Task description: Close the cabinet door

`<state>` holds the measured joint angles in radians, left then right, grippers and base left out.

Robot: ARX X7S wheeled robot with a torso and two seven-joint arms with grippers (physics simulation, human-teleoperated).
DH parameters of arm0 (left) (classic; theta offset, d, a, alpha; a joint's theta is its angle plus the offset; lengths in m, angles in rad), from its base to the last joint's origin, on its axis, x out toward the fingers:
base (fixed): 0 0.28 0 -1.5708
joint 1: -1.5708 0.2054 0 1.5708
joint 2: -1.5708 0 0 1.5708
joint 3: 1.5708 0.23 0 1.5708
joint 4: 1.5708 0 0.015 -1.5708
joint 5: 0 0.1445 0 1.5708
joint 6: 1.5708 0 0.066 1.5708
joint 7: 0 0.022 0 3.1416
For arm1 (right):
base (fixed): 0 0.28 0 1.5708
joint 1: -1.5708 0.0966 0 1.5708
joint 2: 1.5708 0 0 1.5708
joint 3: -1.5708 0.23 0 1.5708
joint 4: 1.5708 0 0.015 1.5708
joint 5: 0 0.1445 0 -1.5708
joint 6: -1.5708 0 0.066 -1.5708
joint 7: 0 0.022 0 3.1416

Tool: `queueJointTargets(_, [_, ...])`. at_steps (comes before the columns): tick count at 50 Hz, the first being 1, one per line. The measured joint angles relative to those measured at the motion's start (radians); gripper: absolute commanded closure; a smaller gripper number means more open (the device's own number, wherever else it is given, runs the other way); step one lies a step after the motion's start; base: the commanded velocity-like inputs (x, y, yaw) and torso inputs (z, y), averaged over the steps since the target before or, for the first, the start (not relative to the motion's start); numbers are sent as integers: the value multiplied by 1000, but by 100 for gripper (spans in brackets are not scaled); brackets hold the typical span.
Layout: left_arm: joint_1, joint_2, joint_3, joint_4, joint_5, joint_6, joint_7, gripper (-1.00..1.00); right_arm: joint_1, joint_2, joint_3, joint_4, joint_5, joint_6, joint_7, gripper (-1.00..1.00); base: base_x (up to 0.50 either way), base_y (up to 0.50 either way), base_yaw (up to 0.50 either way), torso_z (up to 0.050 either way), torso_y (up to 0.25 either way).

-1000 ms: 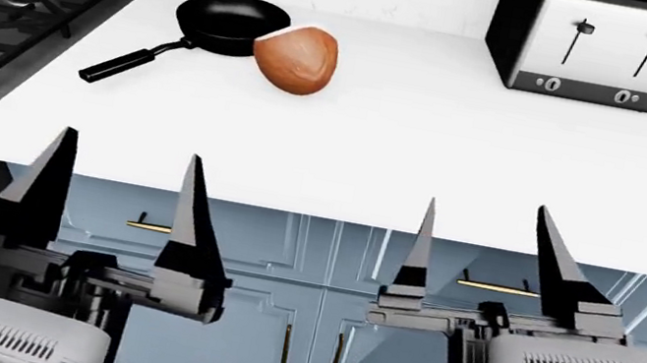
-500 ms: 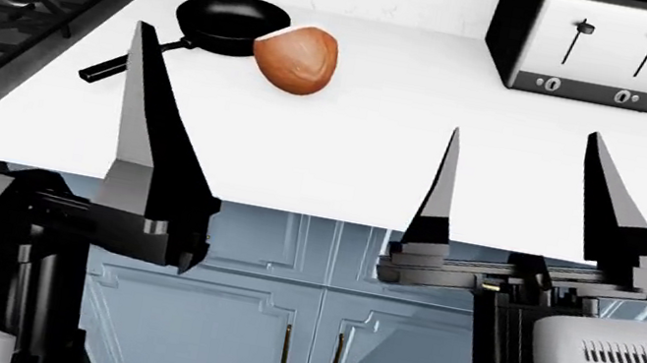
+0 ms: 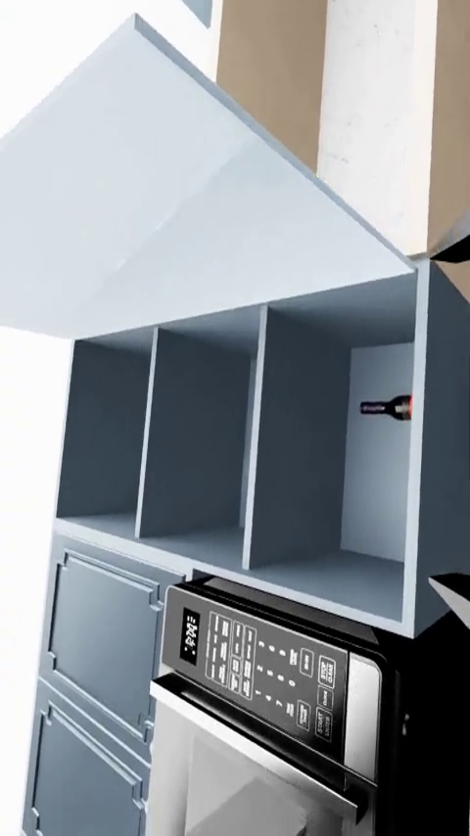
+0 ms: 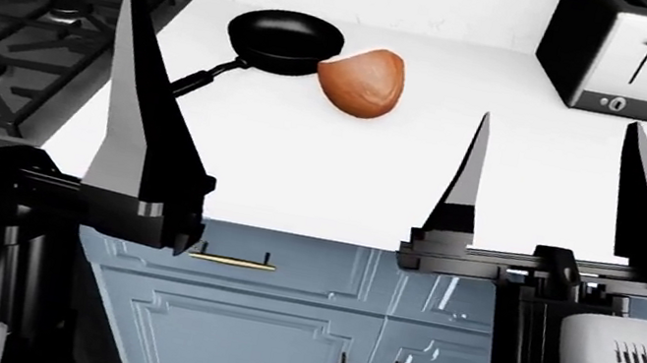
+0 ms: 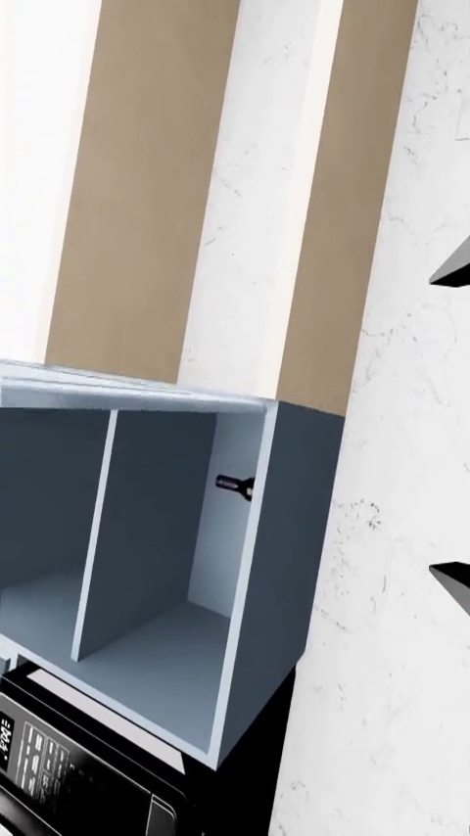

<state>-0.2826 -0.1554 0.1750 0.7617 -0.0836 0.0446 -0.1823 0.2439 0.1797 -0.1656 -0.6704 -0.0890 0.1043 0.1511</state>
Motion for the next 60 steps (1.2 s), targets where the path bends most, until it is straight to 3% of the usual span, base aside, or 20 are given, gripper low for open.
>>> queueJointTargets(18, [-5,-24,12,-9,4,4,-11,-100,-9,3,21,-7,41,-20,30,-100,172,116,0,0,0])
queueJointTargets(51, [0,-50,34,-16,-1,20,-33,-100,-7,21,11,8,62,-21,60,-100,497,0,0,0,0])
queueJointTargets(60, [-1,-52,34,-14,-18,26,-42,-100,-11,28,5,16,65,-32,65,-100,0,0,0,0,2])
